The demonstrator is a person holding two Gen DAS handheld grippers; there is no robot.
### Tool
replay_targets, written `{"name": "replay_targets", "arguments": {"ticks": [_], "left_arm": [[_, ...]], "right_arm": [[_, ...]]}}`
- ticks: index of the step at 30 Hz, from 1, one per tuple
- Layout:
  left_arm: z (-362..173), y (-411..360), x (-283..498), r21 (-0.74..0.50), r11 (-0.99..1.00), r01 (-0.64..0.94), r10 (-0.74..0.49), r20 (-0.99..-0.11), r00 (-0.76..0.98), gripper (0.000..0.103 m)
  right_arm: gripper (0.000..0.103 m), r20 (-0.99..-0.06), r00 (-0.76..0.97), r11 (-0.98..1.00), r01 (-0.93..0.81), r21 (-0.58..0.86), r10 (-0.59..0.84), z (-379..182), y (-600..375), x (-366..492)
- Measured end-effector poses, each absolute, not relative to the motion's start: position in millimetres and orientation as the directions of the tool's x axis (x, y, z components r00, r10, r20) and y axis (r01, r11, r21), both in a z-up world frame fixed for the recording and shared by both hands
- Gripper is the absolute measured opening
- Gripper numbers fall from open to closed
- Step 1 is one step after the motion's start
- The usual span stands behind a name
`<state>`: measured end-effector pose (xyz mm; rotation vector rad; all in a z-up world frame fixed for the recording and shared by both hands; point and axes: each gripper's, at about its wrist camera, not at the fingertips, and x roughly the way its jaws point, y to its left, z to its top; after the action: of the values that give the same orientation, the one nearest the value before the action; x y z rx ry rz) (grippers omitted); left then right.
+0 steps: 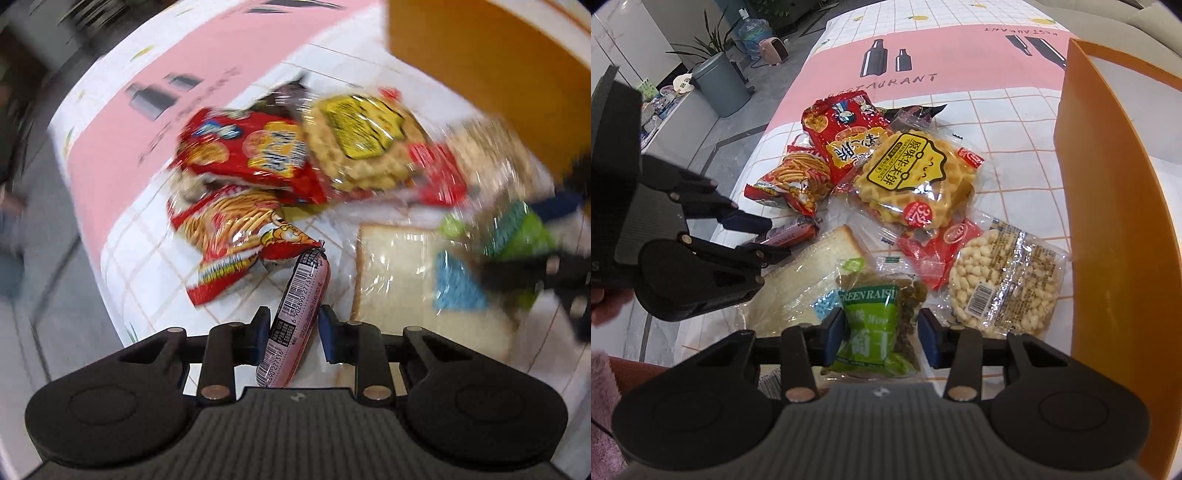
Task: Organize snacks
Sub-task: 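Lift the raisin bag and sausage and carry both over the orange box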
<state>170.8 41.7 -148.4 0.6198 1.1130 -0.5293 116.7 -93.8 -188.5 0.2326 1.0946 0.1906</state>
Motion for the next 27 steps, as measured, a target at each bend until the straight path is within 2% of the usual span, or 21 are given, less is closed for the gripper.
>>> {"name": "replay_targets", "arguments": {"ticks": [5,8,13,19,27], "left_arm": [[-130.7,57.4,166.5,0.065,0.855,0.514,-0.138,-0.928,0.346,0.029],[-113.4,53.1,151.5,0.074,0.869,0.488,-0.138,-0.913,0.384,0.024],[-90.1,42.3,135.7,0.057,0.883,0.465,-0.154,-0.902,0.403,0.024],[-95.7,37.0,116.2,-0.071,0.907,0.415,-0.227,-0.913,0.34,0.024],[-121.5,26.0,90.6,-0.039,0.917,0.397,-0.173,-0.936,0.307,0.024]], "right_arm": [[0.041,-0.853,0.445,0.955,-0.02,0.296,0.274,-185.9,-99.9,110.8],[0.04,-0.847,0.45,0.951,-0.017,0.307,0.282,-182.0,-102.7,105.1],[0.039,-0.828,0.475,0.945,-0.021,0.328,0.298,-169.7,-105.2,96.3],[0.039,-0.82,0.479,0.938,-0.02,0.346,0.313,-161.6,-109.1,84.4],[0.039,-0.842,0.437,0.938,-0.014,0.346,0.317,-174.8,-115.4,63.4]]}}
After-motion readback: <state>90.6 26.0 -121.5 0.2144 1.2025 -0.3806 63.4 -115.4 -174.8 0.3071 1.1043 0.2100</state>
